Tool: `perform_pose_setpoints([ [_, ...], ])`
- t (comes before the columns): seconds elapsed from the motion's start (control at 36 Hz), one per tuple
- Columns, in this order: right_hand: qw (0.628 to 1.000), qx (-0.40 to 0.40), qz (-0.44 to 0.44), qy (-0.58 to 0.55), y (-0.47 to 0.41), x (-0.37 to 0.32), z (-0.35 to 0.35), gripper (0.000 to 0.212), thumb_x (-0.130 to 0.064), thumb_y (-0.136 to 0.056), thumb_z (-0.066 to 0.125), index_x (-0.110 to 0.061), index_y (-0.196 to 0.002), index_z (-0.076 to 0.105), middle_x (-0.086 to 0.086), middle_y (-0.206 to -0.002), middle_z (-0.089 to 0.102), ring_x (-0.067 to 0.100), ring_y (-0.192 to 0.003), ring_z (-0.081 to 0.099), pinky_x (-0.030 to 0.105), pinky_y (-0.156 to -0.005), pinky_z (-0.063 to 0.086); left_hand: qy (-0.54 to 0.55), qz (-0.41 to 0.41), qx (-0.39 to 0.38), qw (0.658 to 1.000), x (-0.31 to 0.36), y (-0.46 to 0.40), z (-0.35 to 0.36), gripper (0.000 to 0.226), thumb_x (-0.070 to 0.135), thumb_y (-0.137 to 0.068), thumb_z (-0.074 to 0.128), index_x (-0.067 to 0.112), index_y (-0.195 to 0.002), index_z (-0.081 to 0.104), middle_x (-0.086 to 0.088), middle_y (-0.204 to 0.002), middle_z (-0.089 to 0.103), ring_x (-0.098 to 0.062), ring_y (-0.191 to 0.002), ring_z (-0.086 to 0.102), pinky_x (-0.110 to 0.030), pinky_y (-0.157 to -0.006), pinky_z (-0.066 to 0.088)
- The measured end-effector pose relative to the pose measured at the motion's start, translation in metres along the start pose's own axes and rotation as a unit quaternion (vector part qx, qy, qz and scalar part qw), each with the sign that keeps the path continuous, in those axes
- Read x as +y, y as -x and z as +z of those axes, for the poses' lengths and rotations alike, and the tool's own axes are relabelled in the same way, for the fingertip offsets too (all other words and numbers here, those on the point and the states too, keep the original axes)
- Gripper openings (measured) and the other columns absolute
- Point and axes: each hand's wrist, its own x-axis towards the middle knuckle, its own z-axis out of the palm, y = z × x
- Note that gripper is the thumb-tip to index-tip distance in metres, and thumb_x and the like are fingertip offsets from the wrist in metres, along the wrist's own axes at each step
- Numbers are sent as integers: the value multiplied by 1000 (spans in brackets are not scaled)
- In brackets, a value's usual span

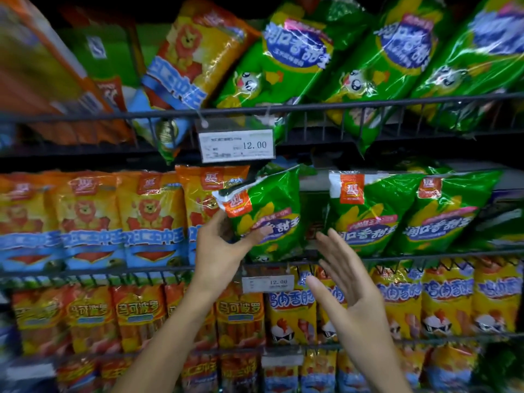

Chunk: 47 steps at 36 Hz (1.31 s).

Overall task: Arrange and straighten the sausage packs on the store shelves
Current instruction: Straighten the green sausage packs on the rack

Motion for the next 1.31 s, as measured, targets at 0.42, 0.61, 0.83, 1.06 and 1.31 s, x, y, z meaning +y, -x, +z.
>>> perform_pose_setpoints([
  [0.42, 994, -34, 33, 96, -52, 12, 23, 59, -60, -92, 54, -62, -144, 25, -43, -146, 34, -22, -135, 30, 34, -121, 32, 25, 13, -65, 997, -4, -7, -4, 47, 17, -72, 82, 20, -116, 66, 22, -107, 74, 0, -103, 70, -15, -85, 55],
  [0.61, 988, -46, 78, 127, -64, 26, 32, 87, -73, -88, 40, -28, -160, 21, -16, -160, 32, 2, -146, 29, 36, -123, 29, -14, 18, -85, 996, -8, -8, -6, 62, 37, -78, 83, 40, -133, 55, 20, -129, 66, -2, -122, 61, -21, -98, 52],
  [0.83, 982, -29, 63, 177, -65, 33, 39, 79, -68, -91, 37, -28, -159, 24, -12, -152, 44, 12, -141, 41, 34, -115, 38, -166, 178, -14, 970, -24, 0, -17, 86, 40, -89, 76, 57, -152, 20, 43, -153, 19, 13, -146, 19, -4, -113, 19],
  [1.06, 977, -16, 63, 201, -76, 34, 40, 79, -64, -96, 36, -19, -159, 22, 2, -147, 54, 22, -133, 52, 40, -106, 47, -257, 336, 5, 906, -39, -15, -15, 68, 20, -90, 76, 20, -148, 41, -3, -149, 30, -13, -148, 26, -33, -121, 31],
  [1.31, 955, 36, 16, 294, -77, 42, 45, 77, -76, -94, 16, -21, -144, 36, -3, -72, 65, 18, -61, 63, 41, -55, 51, -324, 367, -45, 871, -46, -31, -16, 48, 16, -92, 75, 19, -138, 62, -1, -157, 36, -25, -153, 24, -43, -125, 22],
])
